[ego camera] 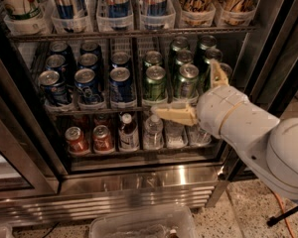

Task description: Pick redbull can from top shelf of fridge

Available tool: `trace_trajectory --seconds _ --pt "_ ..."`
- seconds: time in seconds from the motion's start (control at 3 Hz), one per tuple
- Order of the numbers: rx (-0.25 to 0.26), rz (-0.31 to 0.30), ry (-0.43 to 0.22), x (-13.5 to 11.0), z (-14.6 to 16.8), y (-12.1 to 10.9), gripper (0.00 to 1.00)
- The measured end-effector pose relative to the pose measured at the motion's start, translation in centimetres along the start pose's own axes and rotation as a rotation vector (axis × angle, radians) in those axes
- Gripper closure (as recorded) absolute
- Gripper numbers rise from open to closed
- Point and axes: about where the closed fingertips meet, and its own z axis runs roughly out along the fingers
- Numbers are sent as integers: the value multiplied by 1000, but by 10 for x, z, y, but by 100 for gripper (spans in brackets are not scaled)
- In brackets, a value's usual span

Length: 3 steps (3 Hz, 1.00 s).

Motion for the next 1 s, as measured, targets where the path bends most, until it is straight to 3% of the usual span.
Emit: trace_trajectory --seconds 0.33,0.67,1.0 --pt "-50 0 -109 -19 -5 24 0" --pt "-50 -1 -108 -18 -5 24 0" --pt "-51 54 -138 -29 -2 20 0"
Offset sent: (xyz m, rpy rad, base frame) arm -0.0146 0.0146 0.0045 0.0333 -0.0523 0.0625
